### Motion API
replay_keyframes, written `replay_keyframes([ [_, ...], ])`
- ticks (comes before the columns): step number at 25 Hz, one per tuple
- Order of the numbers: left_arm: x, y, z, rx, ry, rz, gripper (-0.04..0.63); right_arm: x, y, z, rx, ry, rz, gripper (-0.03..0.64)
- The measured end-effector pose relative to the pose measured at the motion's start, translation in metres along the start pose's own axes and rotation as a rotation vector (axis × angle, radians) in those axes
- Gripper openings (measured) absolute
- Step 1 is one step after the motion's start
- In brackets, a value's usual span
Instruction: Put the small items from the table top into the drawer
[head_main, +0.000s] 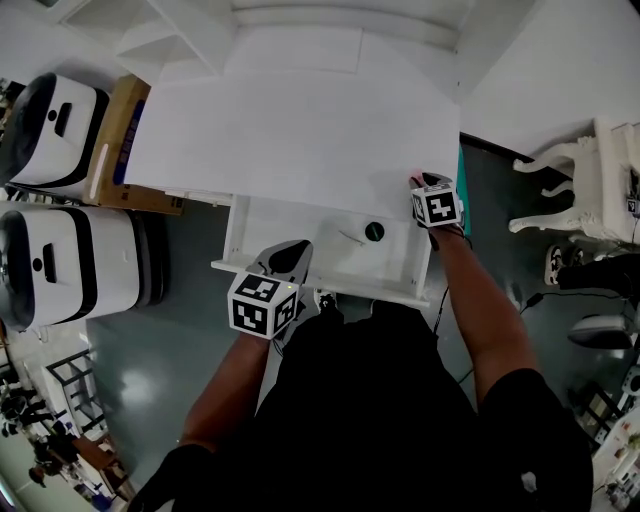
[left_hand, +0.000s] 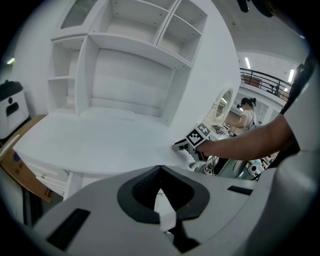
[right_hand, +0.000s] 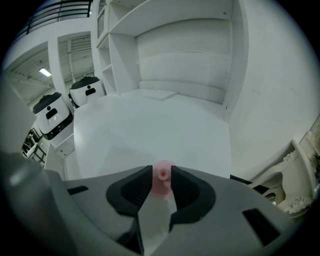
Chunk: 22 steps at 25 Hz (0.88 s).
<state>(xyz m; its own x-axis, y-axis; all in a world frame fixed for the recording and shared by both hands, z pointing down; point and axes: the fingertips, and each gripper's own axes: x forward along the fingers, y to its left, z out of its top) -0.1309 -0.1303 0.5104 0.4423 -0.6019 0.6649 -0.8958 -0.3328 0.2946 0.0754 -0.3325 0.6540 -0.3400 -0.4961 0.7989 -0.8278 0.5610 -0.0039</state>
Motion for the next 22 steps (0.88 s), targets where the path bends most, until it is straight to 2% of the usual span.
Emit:
replay_keyframes([
  [6, -0.001, 0.004, -0.001, -0.008, -0.001, 0.004, 0.011, 0.002, -0.005, 0.003, 0.025, -0.006, -0.015, 0.115],
  [9, -0.001, 0.005, -0.001, -0.009, -0.001, 0.003, 0.011, 0.001, -0.007, 0.002, 0.035, -0.018, -0.025, 0.064],
  [22, 0.0, 0.006, 0.0, 0.006, -0.016, -0.026, 0.011, -0.021, 0.005, 0.012, 0.048, -0.077, -0.019, 0.058],
])
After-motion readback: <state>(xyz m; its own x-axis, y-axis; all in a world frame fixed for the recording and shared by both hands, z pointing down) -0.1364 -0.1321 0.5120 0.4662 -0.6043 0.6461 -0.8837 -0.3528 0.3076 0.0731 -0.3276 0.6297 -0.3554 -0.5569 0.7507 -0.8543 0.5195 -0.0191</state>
